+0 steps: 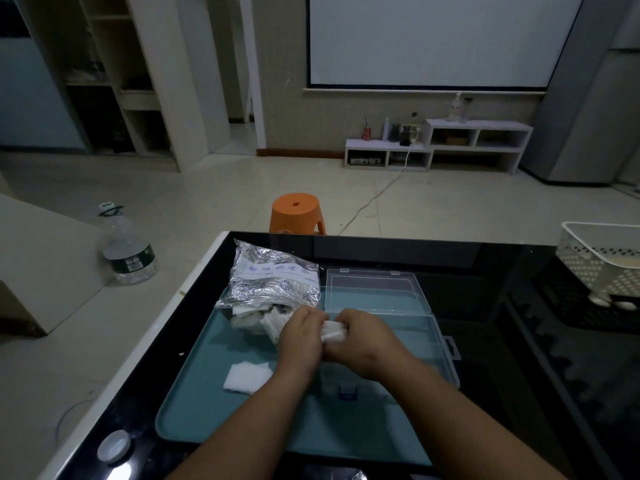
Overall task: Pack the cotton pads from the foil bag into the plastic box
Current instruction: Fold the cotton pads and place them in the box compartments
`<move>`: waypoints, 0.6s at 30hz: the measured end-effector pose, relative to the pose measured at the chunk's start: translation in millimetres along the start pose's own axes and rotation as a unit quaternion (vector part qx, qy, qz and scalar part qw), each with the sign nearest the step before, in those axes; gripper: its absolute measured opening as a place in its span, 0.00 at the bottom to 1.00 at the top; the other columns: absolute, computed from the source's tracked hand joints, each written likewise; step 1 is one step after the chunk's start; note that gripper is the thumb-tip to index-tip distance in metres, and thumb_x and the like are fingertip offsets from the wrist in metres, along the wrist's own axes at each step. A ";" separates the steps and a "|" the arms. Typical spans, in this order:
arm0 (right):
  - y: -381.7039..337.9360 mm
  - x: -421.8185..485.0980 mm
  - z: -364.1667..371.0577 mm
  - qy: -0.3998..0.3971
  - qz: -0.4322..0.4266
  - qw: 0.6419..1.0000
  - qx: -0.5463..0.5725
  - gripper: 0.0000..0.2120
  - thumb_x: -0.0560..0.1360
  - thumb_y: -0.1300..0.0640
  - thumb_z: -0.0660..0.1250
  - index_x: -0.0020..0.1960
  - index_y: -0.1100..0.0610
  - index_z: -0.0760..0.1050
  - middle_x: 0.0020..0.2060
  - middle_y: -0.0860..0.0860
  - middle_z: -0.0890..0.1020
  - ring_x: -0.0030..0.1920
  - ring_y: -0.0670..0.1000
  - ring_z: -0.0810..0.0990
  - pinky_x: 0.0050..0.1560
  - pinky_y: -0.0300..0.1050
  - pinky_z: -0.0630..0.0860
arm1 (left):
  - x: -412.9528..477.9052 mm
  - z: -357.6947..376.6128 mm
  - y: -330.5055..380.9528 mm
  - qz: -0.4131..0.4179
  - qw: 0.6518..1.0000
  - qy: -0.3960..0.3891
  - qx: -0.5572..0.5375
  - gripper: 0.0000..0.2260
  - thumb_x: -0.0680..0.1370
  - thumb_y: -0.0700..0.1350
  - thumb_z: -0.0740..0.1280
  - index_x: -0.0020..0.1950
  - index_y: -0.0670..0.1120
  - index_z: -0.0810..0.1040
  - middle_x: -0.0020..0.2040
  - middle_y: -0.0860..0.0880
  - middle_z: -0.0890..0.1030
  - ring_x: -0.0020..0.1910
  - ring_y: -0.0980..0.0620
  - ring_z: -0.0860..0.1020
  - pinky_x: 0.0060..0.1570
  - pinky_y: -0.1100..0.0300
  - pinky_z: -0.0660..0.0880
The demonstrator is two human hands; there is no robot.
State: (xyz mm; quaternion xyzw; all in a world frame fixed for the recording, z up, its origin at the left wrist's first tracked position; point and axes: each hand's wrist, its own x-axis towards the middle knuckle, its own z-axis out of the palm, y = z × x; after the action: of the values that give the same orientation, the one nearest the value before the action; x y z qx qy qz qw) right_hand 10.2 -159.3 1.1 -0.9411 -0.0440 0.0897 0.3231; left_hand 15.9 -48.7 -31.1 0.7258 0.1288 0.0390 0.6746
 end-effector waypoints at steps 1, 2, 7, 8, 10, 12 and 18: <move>-0.5 0.0 -0.8 0.002 0.003 1.000 -0.004 0.22 0.68 0.46 0.75 0.57 0.53 0.76 0.47 0.49 0.79 0.44 0.48 0.76 0.37 0.40 0.70 | 0.2 -0.4 1.6 0.001 1.000 0.002 -0.013 0.07 0.77 0.40 0.63 0.40 0.42 0.77 0.38 0.44 0.79 0.41 0.46 0.76 0.43 0.50 0.73; -0.8 0.5 -1.6 0.002 0.005 1.000 -0.010 0.22 0.67 0.45 0.75 0.57 0.53 0.77 0.46 0.49 0.80 0.44 0.49 0.76 0.38 0.41 0.70 | 0.3 -0.9 2.9 0.002 1.000 0.008 -0.023 0.07 0.76 0.40 0.63 0.40 0.42 0.78 0.38 0.45 0.79 0.41 0.46 0.76 0.42 0.50 0.73; 0.7 2.7 -3.4 -0.017 0.028 0.999 -0.032 0.22 0.66 0.51 0.78 0.58 0.53 0.76 0.51 0.50 0.81 0.49 0.50 0.78 0.47 0.45 0.77 | -3.8 -2.9 2.7 0.038 0.998 0.034 -0.023 0.09 0.78 0.41 0.63 0.39 0.47 0.79 0.40 0.46 0.81 0.41 0.47 0.78 0.41 0.55 0.74; 0.8 2.4 -2.7 -0.022 0.031 0.998 -0.041 0.23 0.66 0.54 0.78 0.59 0.53 0.75 0.53 0.51 0.81 0.51 0.51 0.79 0.51 0.47 0.78 | -2.6 -2.4 -1.1 0.042 0.999 0.028 -0.001 0.09 0.79 0.41 0.63 0.40 0.48 0.79 0.40 0.47 0.81 0.42 0.48 0.79 0.42 0.55 0.74; 0.3 1.9 -1.9 -0.032 0.030 0.997 -0.061 0.25 0.66 0.57 0.77 0.62 0.53 0.74 0.56 0.53 0.80 0.54 0.53 0.79 0.55 0.50 0.78 | -1.3 -0.3 -6.2 0.040 0.999 0.021 0.023 0.10 0.81 0.43 0.61 0.42 0.50 0.79 0.42 0.49 0.82 0.44 0.48 0.80 0.44 0.56 0.75; 0.5 2.9 -2.7 -0.035 0.029 0.997 -0.059 0.25 0.66 0.59 0.77 0.61 0.53 0.75 0.56 0.53 0.80 0.53 0.53 0.79 0.54 0.49 0.78 | -2.1 2.1 -7.0 0.041 0.999 0.025 0.014 0.11 0.82 0.45 0.59 0.44 0.50 0.79 0.43 0.48 0.82 0.45 0.48 0.80 0.45 0.57 0.75; 0.9 3.6 -9.1 -0.003 0.021 1.000 -0.015 0.19 0.66 0.54 0.78 0.54 0.51 0.77 0.49 0.51 0.82 0.46 0.50 0.79 0.46 0.44 0.76 | -3.3 2.7 -4.6 0.089 0.995 0.040 0.008 0.09 0.81 0.43 0.62 0.43 0.44 0.78 0.39 0.49 0.81 0.40 0.52 0.78 0.38 0.65 0.73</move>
State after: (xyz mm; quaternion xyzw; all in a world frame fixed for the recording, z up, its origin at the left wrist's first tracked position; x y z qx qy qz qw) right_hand 15.5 -164.9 7.1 -0.9463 -0.0266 0.0985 0.3068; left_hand 12.8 -51.8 -35.5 0.7378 0.0908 0.1273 0.6567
